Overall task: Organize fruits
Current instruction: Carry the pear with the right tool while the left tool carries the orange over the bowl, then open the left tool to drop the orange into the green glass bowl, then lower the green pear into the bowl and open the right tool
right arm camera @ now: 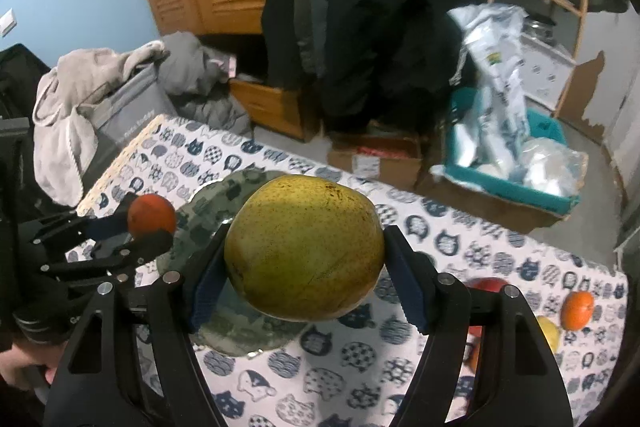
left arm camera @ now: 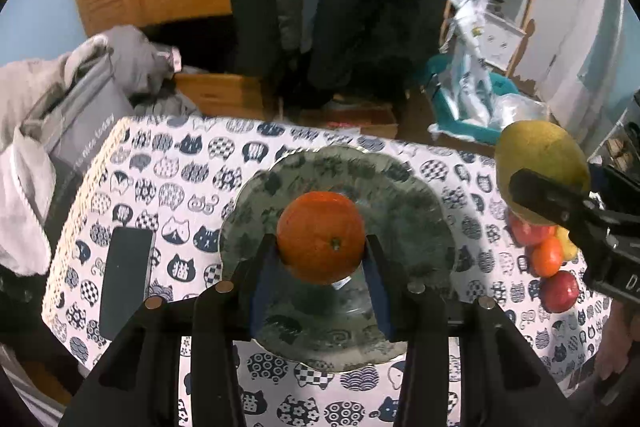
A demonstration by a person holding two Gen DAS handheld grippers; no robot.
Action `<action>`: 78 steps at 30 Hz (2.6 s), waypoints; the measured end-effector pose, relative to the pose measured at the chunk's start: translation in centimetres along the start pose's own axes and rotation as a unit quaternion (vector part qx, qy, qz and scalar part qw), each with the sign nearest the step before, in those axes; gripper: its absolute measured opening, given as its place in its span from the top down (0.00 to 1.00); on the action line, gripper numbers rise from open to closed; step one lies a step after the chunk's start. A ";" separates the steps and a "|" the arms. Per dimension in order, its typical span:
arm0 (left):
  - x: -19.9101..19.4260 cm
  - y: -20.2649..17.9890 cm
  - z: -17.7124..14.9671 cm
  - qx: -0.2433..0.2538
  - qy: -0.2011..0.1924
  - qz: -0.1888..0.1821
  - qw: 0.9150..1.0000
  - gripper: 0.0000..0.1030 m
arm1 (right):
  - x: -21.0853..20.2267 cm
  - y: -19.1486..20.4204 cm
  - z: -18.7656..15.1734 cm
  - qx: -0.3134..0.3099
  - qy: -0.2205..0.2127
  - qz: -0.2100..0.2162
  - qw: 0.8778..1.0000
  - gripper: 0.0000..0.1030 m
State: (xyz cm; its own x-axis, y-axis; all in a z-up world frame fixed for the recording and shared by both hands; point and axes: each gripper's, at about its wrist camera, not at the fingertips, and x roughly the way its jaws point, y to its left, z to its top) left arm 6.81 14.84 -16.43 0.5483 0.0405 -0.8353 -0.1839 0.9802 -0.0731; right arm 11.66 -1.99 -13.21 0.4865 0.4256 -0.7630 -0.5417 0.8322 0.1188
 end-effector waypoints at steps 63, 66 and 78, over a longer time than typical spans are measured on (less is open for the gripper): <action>5.5 6.9 -3.0 -0.084 0.112 0.040 0.989 0.28 | 13.6 3.2 -4.4 -0.009 0.176 0.032 0.984 0.27; 5.2 7.0 -2.9 -0.085 0.108 0.038 0.990 0.28 | 12.5 3.3 -3.6 -0.005 0.147 0.044 0.988 0.24; 3.0 6.3 -2.4 -0.072 0.083 0.037 0.993 0.28 | 7.2 2.7 -0.3 0.002 0.081 0.009 0.997 0.23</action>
State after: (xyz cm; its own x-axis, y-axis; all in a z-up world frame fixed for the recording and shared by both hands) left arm 5.34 20.71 -20.65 0.3887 0.0677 -0.9189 -0.3405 0.9373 -0.0749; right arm 13.48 3.15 -18.58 0.3588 0.3781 -0.8534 -0.5473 0.8259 0.1358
